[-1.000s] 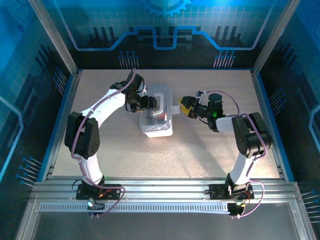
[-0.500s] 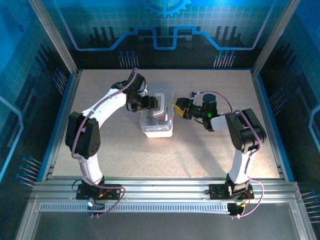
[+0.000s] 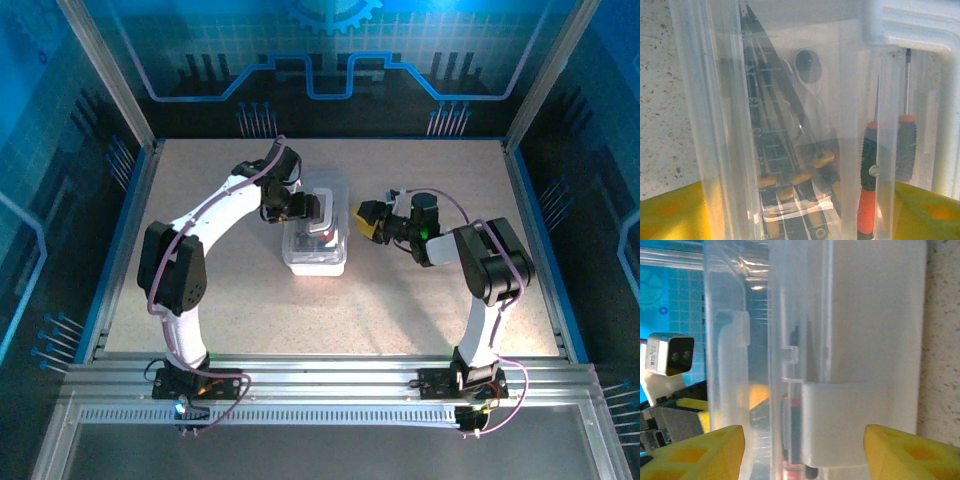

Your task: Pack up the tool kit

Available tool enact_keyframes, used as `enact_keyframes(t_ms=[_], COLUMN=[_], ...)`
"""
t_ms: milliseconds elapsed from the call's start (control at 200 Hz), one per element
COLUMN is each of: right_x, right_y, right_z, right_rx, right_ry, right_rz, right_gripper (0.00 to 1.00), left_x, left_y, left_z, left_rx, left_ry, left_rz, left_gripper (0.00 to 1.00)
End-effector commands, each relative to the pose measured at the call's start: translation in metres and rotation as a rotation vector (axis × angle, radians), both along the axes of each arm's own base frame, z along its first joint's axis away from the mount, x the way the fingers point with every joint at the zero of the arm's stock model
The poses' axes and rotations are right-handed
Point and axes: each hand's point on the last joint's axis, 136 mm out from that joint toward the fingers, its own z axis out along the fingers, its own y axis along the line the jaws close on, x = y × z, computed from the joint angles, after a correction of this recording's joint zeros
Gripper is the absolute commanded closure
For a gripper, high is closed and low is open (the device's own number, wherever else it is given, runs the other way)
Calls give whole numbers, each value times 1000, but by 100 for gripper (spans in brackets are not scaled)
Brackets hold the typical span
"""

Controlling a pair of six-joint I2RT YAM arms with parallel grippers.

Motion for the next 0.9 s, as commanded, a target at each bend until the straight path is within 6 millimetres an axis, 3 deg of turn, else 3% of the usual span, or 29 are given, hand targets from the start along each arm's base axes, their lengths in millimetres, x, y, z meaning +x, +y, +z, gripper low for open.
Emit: enact_keyframes(t_ms=[0,360,485,555,715,895], right_x=[-2,2,-2,4,6,3], right_y=[-4,-4,-2,4,10,15], right_z=[-11,-21,-31,-21,-20,-32], right_rx=[-38,-95,-198,-253,-288,-348], right_ry=[4,20,49,10,3,34], right_rz=[5,13,34,56,81,112], right_gripper=[35,32,30,29,28,28], left_x=[-33,-31,-29,-27,-27,-27], left_y=[27,9,10,12,15,17], left_z=[-28,6,9,9,7,4], left_rx=[27,-158,-203,-228,-238,-223], left_ry=[164,137,138,135,138,143], left_rz=[0,-22,-3,13,23,25], left_gripper=[56,56,56,57,58,58])
